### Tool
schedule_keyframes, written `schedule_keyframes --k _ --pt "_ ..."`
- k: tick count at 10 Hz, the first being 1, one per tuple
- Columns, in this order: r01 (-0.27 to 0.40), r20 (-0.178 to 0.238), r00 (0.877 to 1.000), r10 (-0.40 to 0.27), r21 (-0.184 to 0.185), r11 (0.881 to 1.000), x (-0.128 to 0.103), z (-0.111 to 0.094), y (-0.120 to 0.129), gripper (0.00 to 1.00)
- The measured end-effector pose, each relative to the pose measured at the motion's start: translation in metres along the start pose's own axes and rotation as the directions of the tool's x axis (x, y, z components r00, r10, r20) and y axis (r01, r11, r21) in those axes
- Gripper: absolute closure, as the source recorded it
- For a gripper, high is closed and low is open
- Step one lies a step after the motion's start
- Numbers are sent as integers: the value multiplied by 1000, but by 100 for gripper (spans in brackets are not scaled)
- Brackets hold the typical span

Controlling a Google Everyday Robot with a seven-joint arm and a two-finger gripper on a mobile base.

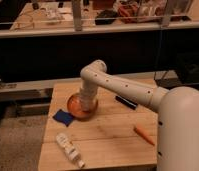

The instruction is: Place the ceramic cup in the ceramic bowl

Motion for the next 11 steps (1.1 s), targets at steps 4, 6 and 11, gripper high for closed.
schedule_keyframes --k 4,6,11 --pt "42 15 999 -41 -22 999 -7 1 -5 20" --pt "61 -2 998 -61 -40 997 -10 -7 -10 20" --pt "46 -55 997 -49 -62 997 -3 -34 -4 20"
